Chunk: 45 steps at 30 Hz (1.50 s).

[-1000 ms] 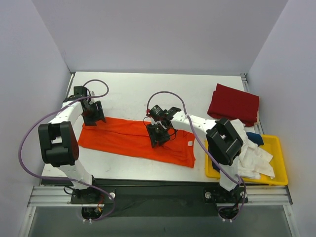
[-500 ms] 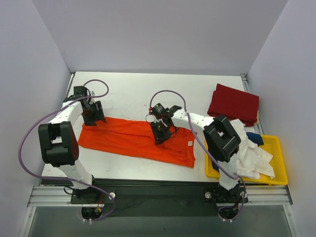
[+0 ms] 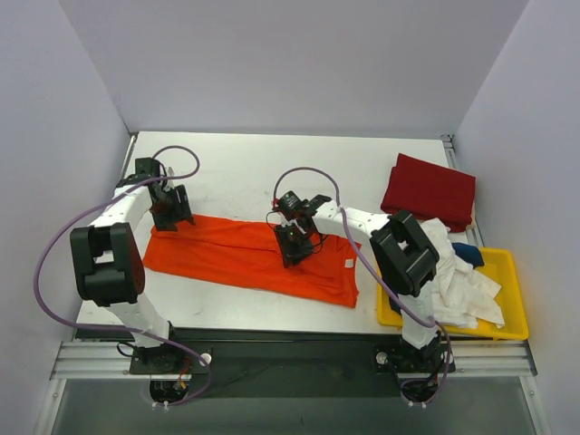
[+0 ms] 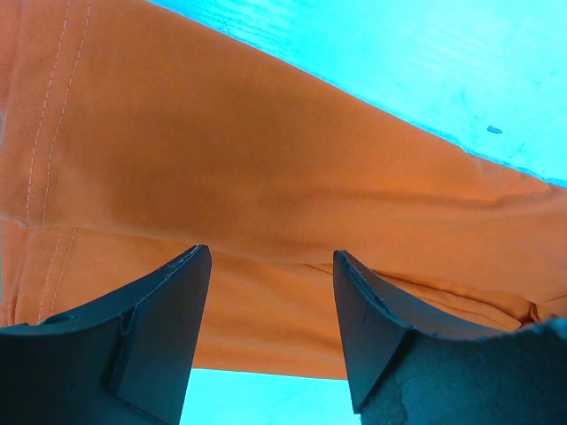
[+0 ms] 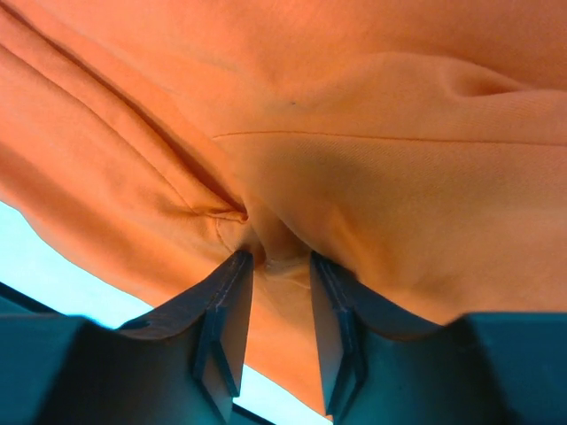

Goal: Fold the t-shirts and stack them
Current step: Fold the other side of the tshirt into a rectangle

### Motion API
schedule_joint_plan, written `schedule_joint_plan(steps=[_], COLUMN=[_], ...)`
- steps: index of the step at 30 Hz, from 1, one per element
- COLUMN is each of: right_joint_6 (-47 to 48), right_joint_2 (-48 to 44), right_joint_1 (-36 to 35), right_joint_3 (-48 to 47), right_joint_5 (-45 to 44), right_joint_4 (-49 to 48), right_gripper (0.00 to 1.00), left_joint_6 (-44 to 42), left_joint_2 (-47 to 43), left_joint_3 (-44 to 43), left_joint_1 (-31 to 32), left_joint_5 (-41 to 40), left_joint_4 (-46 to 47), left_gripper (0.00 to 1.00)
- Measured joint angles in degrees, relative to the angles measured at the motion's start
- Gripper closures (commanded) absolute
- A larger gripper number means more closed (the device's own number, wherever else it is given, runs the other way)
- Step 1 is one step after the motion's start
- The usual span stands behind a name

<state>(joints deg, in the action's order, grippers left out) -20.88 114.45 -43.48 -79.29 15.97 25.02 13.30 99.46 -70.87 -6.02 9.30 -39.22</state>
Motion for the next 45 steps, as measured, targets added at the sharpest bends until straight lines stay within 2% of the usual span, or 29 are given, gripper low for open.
schedule_joint_plan(steps=[1,7,12,32,35,36,39,42,45], right_joint_6=[0.02,-0.04,-0.50,-2.84,-2.97,-3.06,-3.26,-3.23,-3.23], right_joint_2=[0.13,0.42,0.39,0.83,1.79,2.16,2.64,2.45,1.62], right_joint_1=[0.00,0.42,0.87,1.36,1.11,1.03,1.05,1.44,4.09], right_joint_3=[0.00,0.11,0.07,-10.43,-11.87,-12.02,-12.09,-12.09,-12.07], right_joint_5=[-0.04,-0.09,0.22,11.98,13.64,14.10,14.71,14.73,14.34], right_joint_4=[0.00,0.00,0.11,12.57,13.00,13.03,13.62,14.08,14.38], right_gripper=[0.78,0.93,1.00,1.00,0.91,0.76,0.55,0.48,0.45], left_joint_6=[0.00,0.00,0.00,0.00,0.00,0.00,0.00,0.07,0.39], left_joint_2=[0.00,0.00,0.00,0.00,0.00,0.00,0.00,0.09,0.55], left_joint_3=[0.00,0.00,0.00,0.00,0.00,0.02,0.00,-0.42,-1.70], left_joint_1=[0.00,-0.02,-0.04,-0.09,-0.09,-0.09,-0.09,-0.09,-0.09], left_joint_5=[0.00,0.00,0.00,0.17,0.17,0.17,0.17,0.15,0.15], left_joint_4=[0.00,0.00,0.00,0.00,0.00,0.00,-0.02,-0.07,-0.13], left_gripper=[0.32,0.32,0.32,0.32,0.32,0.32,0.32,0.32,0.32])
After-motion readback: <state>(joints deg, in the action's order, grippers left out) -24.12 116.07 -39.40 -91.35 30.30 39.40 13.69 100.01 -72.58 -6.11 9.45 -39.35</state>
